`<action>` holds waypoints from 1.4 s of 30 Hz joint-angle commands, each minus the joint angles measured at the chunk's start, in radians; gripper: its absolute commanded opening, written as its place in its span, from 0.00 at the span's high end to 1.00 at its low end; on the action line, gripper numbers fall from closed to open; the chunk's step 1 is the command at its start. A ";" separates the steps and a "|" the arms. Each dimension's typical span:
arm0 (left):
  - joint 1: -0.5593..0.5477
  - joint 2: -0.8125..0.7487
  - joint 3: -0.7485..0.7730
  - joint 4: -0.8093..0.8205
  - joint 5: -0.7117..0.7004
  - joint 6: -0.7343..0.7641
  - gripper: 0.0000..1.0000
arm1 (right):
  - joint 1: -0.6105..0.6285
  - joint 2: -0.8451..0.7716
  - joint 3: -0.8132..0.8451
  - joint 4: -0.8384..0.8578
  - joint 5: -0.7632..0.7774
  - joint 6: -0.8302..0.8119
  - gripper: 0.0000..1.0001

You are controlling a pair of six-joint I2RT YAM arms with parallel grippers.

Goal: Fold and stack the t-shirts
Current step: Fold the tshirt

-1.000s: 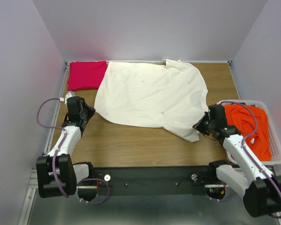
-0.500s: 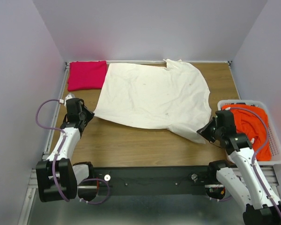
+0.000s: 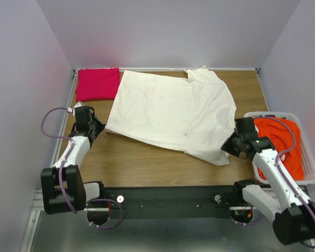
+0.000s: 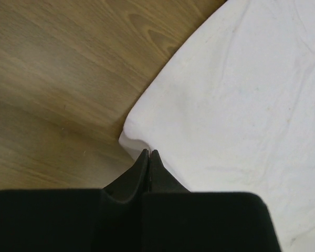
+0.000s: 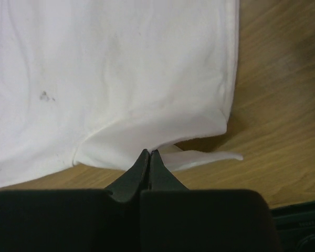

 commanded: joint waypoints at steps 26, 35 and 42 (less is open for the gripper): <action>-0.145 0.526 0.496 -0.007 -0.132 -0.066 1.00 | -0.025 0.672 0.437 0.305 0.239 -0.096 1.00; -0.122 0.542 0.505 -0.013 -0.144 -0.074 1.00 | -0.081 0.696 0.445 0.321 0.195 -0.119 1.00; -0.122 0.549 0.509 -0.009 -0.141 -0.071 1.00 | -0.116 0.676 0.419 0.334 0.175 -0.126 1.00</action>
